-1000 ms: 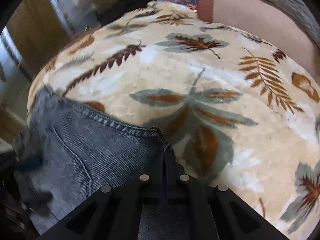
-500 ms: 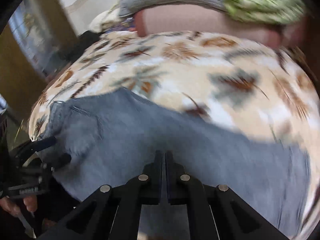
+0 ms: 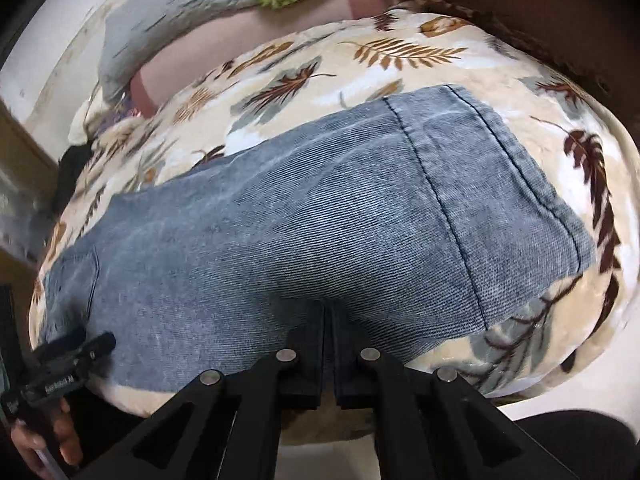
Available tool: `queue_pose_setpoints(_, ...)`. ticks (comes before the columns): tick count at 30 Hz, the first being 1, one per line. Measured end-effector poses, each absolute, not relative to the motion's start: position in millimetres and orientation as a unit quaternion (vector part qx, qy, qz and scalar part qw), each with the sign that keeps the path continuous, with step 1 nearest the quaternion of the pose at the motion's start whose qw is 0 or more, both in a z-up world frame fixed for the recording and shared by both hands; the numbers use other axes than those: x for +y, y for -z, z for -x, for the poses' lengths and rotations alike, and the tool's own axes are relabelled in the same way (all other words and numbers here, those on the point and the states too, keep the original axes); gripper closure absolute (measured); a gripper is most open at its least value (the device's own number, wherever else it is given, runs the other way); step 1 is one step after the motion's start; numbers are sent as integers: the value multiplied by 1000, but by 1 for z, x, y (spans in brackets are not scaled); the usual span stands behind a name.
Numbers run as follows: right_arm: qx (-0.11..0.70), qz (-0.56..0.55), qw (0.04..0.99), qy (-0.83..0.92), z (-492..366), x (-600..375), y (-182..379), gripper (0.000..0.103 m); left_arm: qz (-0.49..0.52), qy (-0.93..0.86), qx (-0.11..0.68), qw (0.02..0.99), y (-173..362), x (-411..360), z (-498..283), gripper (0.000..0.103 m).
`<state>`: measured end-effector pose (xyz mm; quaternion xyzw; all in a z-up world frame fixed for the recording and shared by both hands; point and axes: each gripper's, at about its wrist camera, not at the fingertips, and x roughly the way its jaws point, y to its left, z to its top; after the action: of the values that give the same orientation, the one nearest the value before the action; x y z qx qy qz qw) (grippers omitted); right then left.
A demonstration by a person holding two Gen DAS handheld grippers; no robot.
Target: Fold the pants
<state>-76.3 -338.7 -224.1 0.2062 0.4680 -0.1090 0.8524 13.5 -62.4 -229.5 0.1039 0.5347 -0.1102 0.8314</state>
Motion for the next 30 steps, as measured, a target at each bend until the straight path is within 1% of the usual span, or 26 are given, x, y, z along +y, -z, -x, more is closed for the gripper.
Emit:
queue_pose_setpoints(1, 462, -203, 856, 114, 80, -339, 226, 98, -108, 108, 527, 836, 232, -63, -12, 0)
queue_pose_setpoints(7, 424, -175, 878, 135, 89, -324, 228, 97, -105, 108, 509, 847, 233, -62, -8, 0)
queue_pose_setpoints(12, 427, -156, 882, 125, 89, -323, 222, 98, -107, 89, 531, 836, 226, -66, -14, 0)
queue_pose_setpoints(15, 406, -153, 893, 122, 92, -320, 212, 97, -126, 82, 498, 854, 207, -69, -2, 0)
queue_pose_setpoints(18, 372, -124, 914, 102, 95, -305, 196, 97, -138, 87, 452, 877, 179, -73, 12, 0)
queue_pose_setpoints(22, 351, -89, 929, 72, 98, -280, 177, 97, -140, 88, 402, 901, 142, -73, 26, 0)
queue_pose_setpoints(26, 340, -50, 937, 68, 100, -260, 158, 97, -131, 91, 374, 913, 117, -71, 32, 0)
queue_pose_setpoints(30, 337, -64, 937, 63, 99, -255, 138, 97, -122, 94, 363, 919, 102, -66, 33, 0)
